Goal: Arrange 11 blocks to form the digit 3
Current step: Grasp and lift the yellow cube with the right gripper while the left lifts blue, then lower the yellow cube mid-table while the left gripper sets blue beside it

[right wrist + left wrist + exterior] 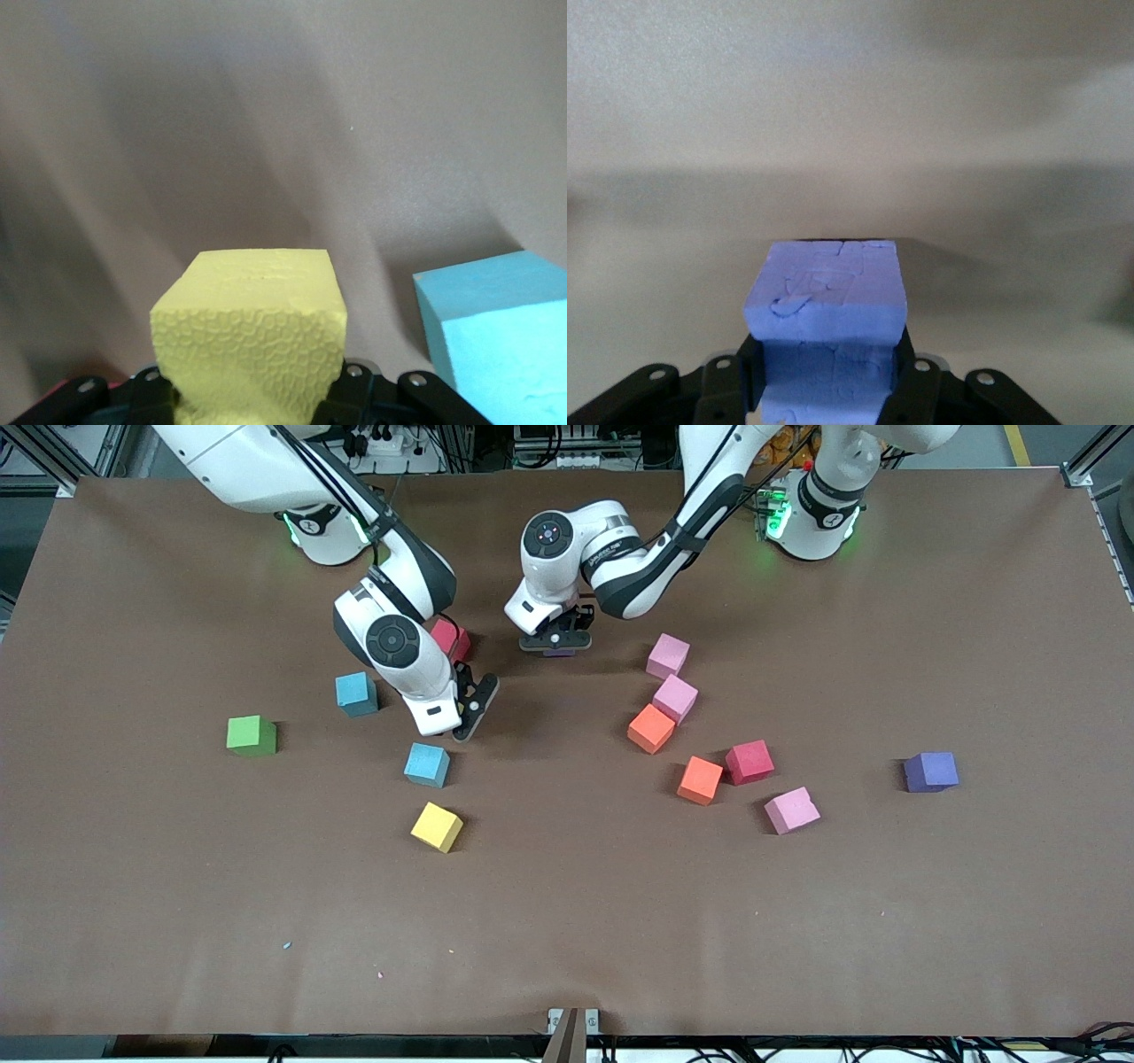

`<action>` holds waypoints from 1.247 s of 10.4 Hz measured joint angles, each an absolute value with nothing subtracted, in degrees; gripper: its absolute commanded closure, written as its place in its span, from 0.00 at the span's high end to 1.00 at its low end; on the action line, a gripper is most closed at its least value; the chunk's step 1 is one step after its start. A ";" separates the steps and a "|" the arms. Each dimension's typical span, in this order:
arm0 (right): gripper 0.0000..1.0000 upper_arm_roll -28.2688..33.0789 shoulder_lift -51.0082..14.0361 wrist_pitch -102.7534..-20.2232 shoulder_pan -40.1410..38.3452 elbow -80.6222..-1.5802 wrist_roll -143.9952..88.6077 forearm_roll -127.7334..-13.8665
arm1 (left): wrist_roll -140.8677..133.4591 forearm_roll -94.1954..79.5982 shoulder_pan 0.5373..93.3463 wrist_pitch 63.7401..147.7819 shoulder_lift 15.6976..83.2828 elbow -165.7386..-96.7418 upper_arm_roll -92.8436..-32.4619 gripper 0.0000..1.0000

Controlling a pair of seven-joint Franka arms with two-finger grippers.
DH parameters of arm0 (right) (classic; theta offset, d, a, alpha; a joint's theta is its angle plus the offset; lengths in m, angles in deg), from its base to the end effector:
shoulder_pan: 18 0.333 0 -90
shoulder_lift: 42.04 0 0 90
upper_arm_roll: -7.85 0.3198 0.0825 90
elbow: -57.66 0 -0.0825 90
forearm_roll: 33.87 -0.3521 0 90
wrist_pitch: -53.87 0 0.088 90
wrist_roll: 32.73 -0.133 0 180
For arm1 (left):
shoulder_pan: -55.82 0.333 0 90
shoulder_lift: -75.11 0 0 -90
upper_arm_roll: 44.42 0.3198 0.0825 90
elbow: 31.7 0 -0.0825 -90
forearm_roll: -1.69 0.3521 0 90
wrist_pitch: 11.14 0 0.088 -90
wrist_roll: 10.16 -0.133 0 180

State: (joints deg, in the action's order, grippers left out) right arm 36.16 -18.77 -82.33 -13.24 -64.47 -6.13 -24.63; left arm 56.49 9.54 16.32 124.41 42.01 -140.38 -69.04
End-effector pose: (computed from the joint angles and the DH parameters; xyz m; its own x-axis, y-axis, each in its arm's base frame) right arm 0.4556 0.2920 0.2308 0.4143 0.9089 -0.0474 0.9005 -0.4169 -0.1240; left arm 0.2781 -0.5381 0.2166 0.9893 -0.0016 -0.1457 0.0002 -0.9999 0.0125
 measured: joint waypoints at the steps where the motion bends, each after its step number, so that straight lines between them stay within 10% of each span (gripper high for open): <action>1: 0.00 36.15 -19.00 -82.05 -13.25 -64.47 -3.58 -24.63 | 56.49 9.69 16.19 124.41 42.01 -140.38 -69.05 0.15; 6: 0.00 35.89 -19.57 -80.64 -13.51 -64.31 5.75 -24.63 | 56.43 11.80 15.32 124.44 41.17 -140.38 -69.06 0.19; 7: 0.00 35.80 -19.62 -79.93 -13.81 -64.24 6.75 -24.63 | 56.43 11.90 15.30 124.53 40.95 -140.37 -69.06 0.28; 9: 0.00 35.73 -19.62 -79.66 -14.01 -64.21 7.20 -24.63 | 56.43 11.91 15.31 124.55 40.94 -140.34 -69.06 1.00; 13: 0.00 35.73 -19.66 -79.60 -14.01 -64.18 7.29 -24.63 | 56.62 11.91 15.43 124.75 40.92 -139.95 -68.99 1.00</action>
State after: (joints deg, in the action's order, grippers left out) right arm 35.73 -19.66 -79.60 -14.01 -64.18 7.29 -24.63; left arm 56.62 11.91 15.43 124.75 40.92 -139.95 -68.99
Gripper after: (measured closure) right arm 0.467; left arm 0.145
